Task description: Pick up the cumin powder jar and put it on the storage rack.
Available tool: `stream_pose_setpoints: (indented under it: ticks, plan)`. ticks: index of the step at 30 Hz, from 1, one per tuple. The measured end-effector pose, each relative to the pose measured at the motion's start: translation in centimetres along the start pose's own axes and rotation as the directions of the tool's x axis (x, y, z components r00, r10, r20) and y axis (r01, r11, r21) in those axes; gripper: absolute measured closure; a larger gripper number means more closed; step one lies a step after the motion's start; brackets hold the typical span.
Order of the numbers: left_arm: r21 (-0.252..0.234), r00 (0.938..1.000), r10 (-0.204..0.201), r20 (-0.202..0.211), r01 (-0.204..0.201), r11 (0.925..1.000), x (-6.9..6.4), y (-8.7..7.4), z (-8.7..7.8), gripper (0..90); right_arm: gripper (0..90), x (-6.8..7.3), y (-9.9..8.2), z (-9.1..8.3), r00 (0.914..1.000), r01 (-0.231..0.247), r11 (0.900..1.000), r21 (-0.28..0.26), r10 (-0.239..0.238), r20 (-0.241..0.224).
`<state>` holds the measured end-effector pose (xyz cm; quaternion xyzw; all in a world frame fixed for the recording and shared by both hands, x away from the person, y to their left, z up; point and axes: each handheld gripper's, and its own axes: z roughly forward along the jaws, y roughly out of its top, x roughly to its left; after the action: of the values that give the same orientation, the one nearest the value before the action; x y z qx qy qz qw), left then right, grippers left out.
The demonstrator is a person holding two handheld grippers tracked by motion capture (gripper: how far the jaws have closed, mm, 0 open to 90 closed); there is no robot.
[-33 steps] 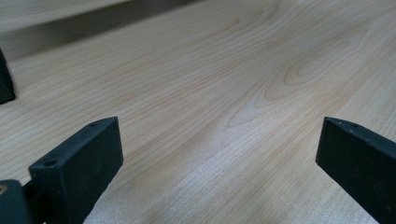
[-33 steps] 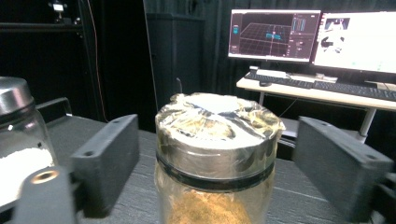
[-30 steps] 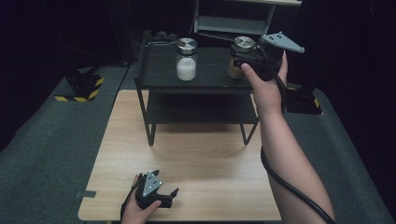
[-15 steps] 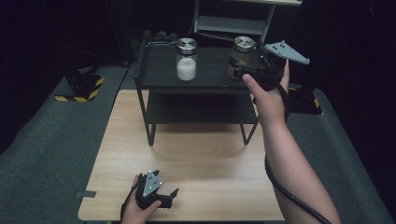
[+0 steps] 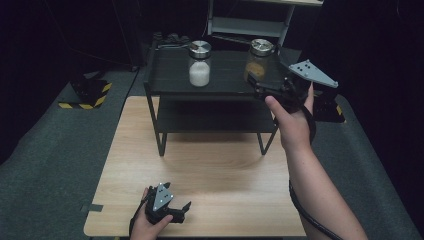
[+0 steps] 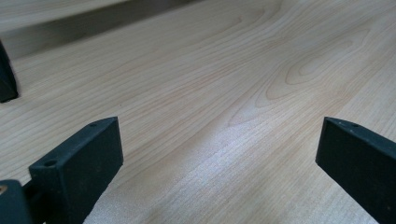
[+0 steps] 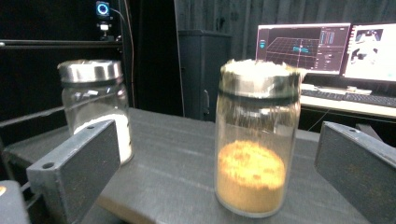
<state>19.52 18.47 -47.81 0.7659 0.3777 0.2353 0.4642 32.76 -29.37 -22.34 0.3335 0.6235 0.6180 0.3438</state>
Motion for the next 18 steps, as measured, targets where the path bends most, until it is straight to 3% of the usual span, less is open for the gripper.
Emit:
stream_pose_setpoints:
  ticks: [18]
  plan:
    - [-0.003,0.9999,-0.013,-0.002,0.013,0.9999,-0.2,0.0,0.0,1.1,0.2,-0.2,-5.4,-4.6,0.9972,0.039,0.9988,0.028,-0.038,-0.064]
